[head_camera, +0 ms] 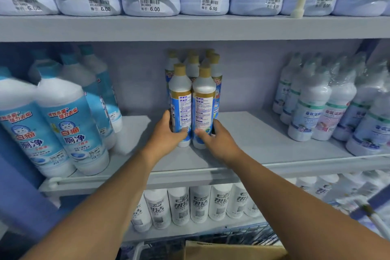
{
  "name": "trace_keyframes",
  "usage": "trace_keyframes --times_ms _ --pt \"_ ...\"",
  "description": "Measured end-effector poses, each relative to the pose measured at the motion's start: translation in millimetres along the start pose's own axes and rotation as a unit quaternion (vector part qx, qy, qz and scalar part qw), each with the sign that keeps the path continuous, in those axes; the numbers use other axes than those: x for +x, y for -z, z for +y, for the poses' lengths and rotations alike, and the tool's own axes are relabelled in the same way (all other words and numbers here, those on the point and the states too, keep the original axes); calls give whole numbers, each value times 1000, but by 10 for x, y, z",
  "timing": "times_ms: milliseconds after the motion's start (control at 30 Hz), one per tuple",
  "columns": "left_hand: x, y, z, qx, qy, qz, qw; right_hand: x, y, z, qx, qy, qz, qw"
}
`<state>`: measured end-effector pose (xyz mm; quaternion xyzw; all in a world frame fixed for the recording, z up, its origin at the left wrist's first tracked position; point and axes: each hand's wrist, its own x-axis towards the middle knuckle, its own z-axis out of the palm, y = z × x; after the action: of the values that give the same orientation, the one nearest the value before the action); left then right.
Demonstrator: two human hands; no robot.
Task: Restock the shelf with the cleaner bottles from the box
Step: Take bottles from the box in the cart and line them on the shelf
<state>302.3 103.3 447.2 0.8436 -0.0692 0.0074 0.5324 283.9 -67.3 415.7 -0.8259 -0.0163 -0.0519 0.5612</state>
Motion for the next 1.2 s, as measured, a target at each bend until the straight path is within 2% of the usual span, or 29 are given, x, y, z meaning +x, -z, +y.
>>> trace_keyframes --times_ms 300,467,633,1000,1200 --pt "278 -77 -246 63 -7 116 991 168 -115 73 19 -8 31 999" --pt "464 -182 -322 106 -16 156 982 268 -152 87 17 -3 47 999" --pt "622 -248 -438 119 -2 174 978 335 -185 182 24 -3 73 997" --pt "711 -269 -558 73 15 146 987 380 -142 278 27 -23 37 999" --pt "750 -282 -630 76 -6 173 982 384 -154 290 13 -13 36 999"
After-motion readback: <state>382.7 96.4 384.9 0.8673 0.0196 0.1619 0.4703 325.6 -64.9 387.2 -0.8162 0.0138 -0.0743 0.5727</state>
